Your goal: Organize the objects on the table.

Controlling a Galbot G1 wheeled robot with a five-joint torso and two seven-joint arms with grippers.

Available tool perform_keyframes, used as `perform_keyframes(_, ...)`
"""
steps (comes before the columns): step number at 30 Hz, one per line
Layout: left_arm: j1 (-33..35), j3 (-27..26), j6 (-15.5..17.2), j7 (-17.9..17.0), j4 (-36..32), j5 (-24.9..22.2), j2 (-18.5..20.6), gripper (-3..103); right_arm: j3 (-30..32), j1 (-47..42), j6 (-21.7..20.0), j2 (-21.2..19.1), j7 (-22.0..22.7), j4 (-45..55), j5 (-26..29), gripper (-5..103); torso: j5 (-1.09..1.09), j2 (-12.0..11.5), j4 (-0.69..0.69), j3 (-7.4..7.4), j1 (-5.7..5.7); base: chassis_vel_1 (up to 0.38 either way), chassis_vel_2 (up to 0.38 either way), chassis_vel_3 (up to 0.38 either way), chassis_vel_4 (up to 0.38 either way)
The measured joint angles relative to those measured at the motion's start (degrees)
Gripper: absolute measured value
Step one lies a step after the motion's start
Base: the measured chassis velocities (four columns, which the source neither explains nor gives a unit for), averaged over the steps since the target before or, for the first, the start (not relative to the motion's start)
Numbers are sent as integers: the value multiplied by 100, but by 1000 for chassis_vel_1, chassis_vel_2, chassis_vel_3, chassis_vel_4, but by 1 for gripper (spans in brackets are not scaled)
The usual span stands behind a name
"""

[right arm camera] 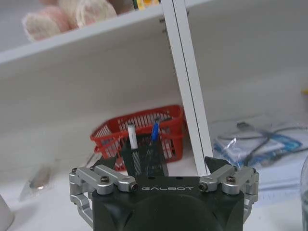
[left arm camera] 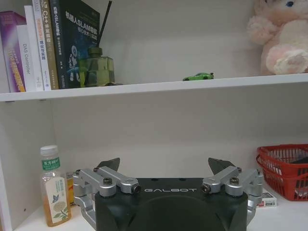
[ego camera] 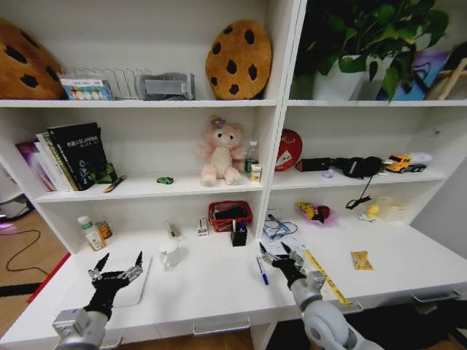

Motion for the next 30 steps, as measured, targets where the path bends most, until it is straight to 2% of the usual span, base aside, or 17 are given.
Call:
perform_keyframes(2,0,0,0,-1,0,0,0,100,-42,175,-442,-16,370,-142,220,100,0,0,-2,0,0,47,58,-38,-50)
perform_keyframes(4,0,0,0,-1,0,0,0,100,-41,280,-577,-43,398,-302,222,100,0,0,-3,0,0,32,53,-19,-40)
perform_keyframes(10,0,0,0,-1,0,0,0,100,-129,900,-1016,-147,247,-804,638,100,3,0,-2,1,0,0,0,0,0)
perform_keyframes(14,0,1,0,-2,0,0,0,100,-518,1424,-1308,-160,173,-1116,951,100,2,-1,-1,1,0,0,0,0,0)
perform_keyframes(21,0,1,0,-1,0,0,0,100,-859,1618,-1491,-76,454,-1232,1041,100,2,-1,-2,1,1,0,0,0,0)
perform_keyframes(30,0,1,0,-2,0,0,0,100,-898,1593,-1569,-57,569,-1267,1092,100,2,-1,-2,0,1,0,0,0,0)
